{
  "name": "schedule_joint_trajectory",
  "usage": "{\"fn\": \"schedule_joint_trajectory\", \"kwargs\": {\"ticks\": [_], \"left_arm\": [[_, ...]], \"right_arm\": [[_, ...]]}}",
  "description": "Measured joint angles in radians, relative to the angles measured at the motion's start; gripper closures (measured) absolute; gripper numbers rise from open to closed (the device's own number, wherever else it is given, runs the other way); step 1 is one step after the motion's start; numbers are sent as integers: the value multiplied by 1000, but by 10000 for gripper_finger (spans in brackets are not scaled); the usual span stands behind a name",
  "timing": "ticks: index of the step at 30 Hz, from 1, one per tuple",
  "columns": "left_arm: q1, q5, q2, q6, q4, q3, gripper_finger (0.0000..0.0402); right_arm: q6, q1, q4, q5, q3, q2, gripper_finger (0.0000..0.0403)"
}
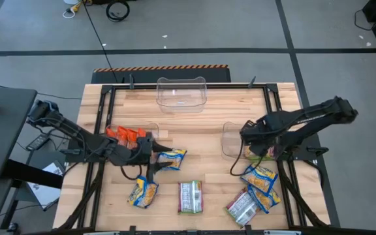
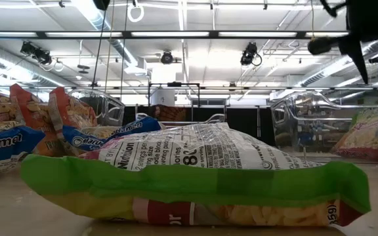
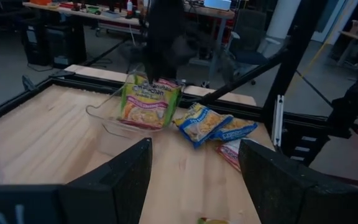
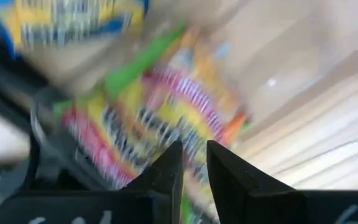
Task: Sort Maruchan noodles
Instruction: Put the green noodle from the center bottom into the middle right transparent bin
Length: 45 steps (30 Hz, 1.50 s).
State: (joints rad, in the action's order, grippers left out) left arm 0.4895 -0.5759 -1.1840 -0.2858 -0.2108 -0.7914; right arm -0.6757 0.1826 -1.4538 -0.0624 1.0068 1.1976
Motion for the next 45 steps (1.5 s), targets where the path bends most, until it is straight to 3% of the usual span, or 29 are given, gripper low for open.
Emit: {"fn": "schedule_joint_trajectory", "kwargs": {"ticks": [8, 12, 18, 21, 23, 27, 31, 34, 39, 45], "left_arm": [[131, -17, -113, -163, -2, -1, 159], [210, 6, -200, -196, -106, 0, 159], [329, -4, -338, -158, -348, -4, 164], [376, -30, -417, -47, -388, -92, 182], [398, -70, -472, 19, -317, -169, 196], [413, -233, -571, 47, -20, -287, 208], [410, -293, -630, 71, 191, -350, 198], [406, -286, -670, 120, 211, -353, 182], [367, -162, -736, 148, 295, -355, 151], [289, -70, -794, 287, 316, -355, 139]], "right_arm": [[277, 252, 342, -15, 108, 23, 325], [414, 386, 573, -79, 118, 89, 325], [649, 514, 848, -99, 118, 218, 325], [790, 565, 951, -101, 118, 269, 325], [874, 597, 995, -110, 118, 295, 325], [1029, 648, 1025, -178, 118, 332, 325], [1149, 700, 1012, -286, 118, 356, 325], [1200, 734, 1004, -324, 118, 367, 325], [1277, 763, 989, -384, 118, 372, 325], [1274, 761, 988, -413, 118, 372, 325]]}}
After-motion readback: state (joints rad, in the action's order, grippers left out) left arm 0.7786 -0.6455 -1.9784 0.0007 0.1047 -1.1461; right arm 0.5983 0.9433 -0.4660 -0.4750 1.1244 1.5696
